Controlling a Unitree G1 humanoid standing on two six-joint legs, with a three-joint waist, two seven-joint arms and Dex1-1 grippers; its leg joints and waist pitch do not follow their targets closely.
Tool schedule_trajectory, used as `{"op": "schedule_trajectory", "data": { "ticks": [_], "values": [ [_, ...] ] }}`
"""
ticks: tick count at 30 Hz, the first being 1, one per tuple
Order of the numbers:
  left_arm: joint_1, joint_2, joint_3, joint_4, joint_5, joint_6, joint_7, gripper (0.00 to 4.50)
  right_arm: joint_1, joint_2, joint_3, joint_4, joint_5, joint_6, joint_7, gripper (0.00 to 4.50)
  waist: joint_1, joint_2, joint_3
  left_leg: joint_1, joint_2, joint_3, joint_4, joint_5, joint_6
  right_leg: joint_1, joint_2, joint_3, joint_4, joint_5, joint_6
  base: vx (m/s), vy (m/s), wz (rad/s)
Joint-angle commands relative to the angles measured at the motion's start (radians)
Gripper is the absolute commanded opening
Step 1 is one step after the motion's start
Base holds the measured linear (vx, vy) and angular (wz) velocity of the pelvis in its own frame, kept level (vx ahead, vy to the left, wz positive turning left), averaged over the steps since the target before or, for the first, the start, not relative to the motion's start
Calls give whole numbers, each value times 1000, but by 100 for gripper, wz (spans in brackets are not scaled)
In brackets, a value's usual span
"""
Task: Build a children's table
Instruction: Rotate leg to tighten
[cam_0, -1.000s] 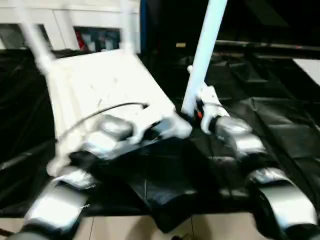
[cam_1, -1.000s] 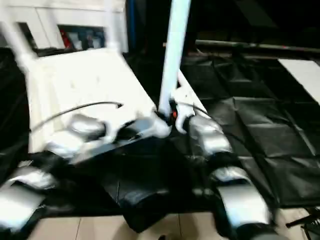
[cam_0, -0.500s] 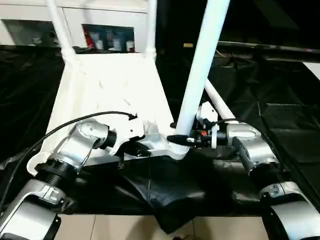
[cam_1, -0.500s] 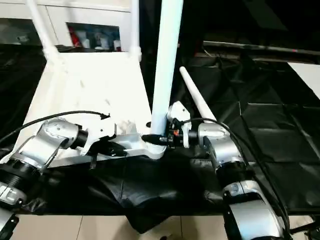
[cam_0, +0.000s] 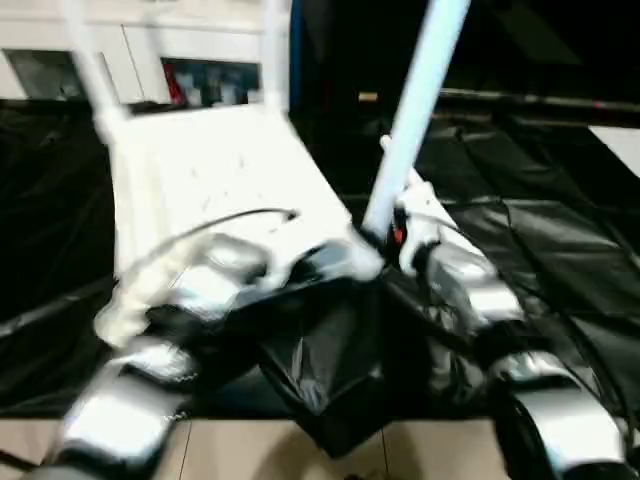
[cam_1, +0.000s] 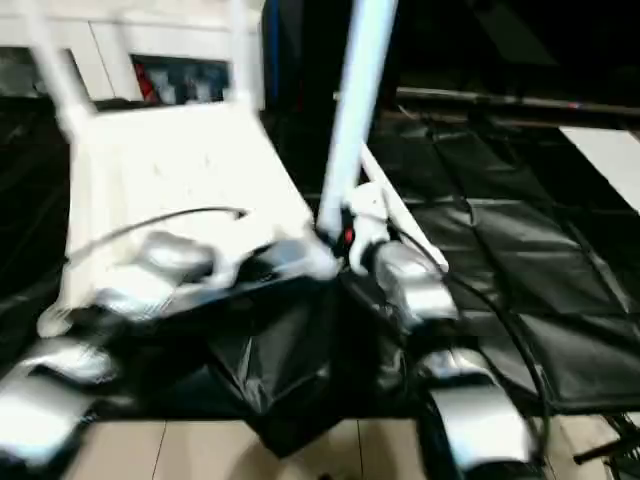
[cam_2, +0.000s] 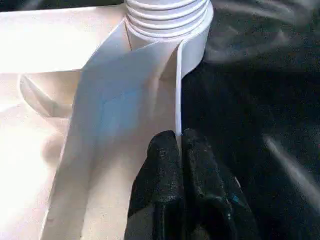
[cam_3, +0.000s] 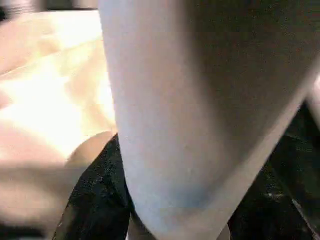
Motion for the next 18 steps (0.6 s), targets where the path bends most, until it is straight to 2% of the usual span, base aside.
{"op": "schedule_trajectory", "data": {
  "ticks": [1,2,3,4,6,9,10,14,18],
  "values": [
    [-57,-37,32,-6,-11,1,83,0,66,31,-1,162,-5,116,-94,193,-2,16,-34,-21,11,6,-74,-149,44,46,-68,58,-104,-466,-103,0,0,0],
    [-76,-75,32,35,4,4,141,0,44,53,-18,190,7,113,-154,193,1,15,-36,-22,12,6,-73,-146,50,46,-69,58,-101,-447,-104,0,0,0],
    [-76,-75,32,35,4,4,141,0,44,53,-18,190,7,113,-154,193,2,14,-37,-23,11,6,-73,-142,54,47,-68,58,-101,-438,-105,0,0,0],
    [-91,-104,32,65,13,7,181,0,24,75,-29,212,5,110,-198,193,6,24,-38,-23,11,5,-73,-127,58,49,-70,59,-97,-406,-113,0,0,0],
    [-101,-115,28,85,22,4,203,0,10,90,-29,223,-8,109,-225,193,3,18,-40,-28,14,4,-74,-112,59,51,-67,58,-90,-353,-132,0,0,0],
    [-110,-120,34,104,23,2,215,0,-3,106,-30,236,-17,105,-238,193,4,19,-42,-33,15,3,-74,-92,71,57,-70,60,-80,-287,-158,0,0,0],
    [-113,-120,37,113,22,-1,217,0,-6,112,-27,241,-21,104,-240,193,4,19,-42,-30,16,4,-73,-93,74,56,-71,60,-79,-274,-167,0,0,0],
    [-125,-117,45,142,21,-11,224,0,-14,121,-22,261,-36,96,-249,193,2,20,-38,-28,15,5,-76,-142,70,53,-71,59,-88,-346,-152,0,0,0],
    [-133,-117,48,154,19,-17,224,0,-17,124,-6,267,-54,97,-225,193,3,18,-37,-27,14,5,-77,-155,72,52,-72,60,-93,-377,-139,0,0,0]
  ]
}}
